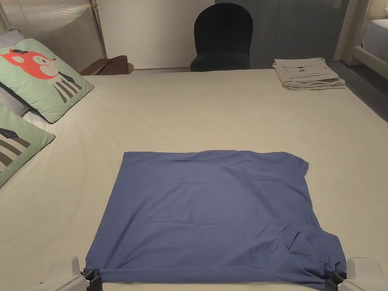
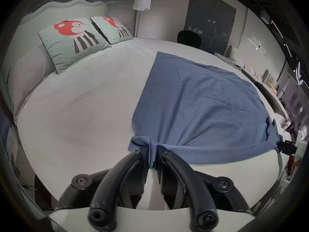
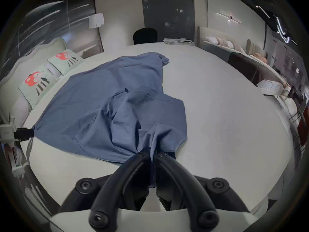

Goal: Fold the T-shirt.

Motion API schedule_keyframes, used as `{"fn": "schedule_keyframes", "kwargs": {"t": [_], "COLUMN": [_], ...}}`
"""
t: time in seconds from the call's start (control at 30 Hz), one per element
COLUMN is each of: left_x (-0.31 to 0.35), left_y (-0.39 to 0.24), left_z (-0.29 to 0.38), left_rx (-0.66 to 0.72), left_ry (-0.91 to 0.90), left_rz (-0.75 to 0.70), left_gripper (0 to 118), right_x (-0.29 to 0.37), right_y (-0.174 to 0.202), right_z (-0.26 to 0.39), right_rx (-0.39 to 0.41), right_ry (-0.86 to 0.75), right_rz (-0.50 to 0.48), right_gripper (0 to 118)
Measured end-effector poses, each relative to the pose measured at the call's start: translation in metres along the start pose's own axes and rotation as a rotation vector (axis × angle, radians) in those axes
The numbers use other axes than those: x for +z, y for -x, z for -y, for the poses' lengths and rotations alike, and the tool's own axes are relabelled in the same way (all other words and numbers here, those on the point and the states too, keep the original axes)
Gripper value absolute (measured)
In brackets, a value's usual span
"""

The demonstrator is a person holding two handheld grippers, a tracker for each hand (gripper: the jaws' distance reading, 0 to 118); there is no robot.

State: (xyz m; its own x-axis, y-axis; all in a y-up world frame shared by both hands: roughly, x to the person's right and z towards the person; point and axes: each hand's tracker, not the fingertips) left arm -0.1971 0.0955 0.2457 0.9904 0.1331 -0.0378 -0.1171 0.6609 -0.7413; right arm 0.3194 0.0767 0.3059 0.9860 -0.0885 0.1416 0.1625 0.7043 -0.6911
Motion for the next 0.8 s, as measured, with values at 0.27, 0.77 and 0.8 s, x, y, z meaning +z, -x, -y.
{"fn": "schedule_keyframes", "kwargs": {"t": [0.27, 0.77, 0.8], "left_x": [0.034, 0.089, 0.086], "left_y": [-0.022, -0.109, -0.111], "left_z": [-0.036, -0.089, -0.087], "left_rx": [-0.005, -0.172, -0.183], "left_ry": [-0.197, -0.749, -0.753], "left_rz": [0.025, 0.072, 0.061], "left_gripper": [109, 91, 76], "right_x": [0.042, 0.112, 0.112], "right_y": [0.021, 0.089, 0.091], "right_z": [-0.052, -0.122, -0.121], "right_rx": [-0.049, 0.125, 0.132], "right_ry": [-0.200, -0.702, -0.709], "right_rz": [0.008, 0.069, 0.071], "right_gripper": [110, 90, 76]}}
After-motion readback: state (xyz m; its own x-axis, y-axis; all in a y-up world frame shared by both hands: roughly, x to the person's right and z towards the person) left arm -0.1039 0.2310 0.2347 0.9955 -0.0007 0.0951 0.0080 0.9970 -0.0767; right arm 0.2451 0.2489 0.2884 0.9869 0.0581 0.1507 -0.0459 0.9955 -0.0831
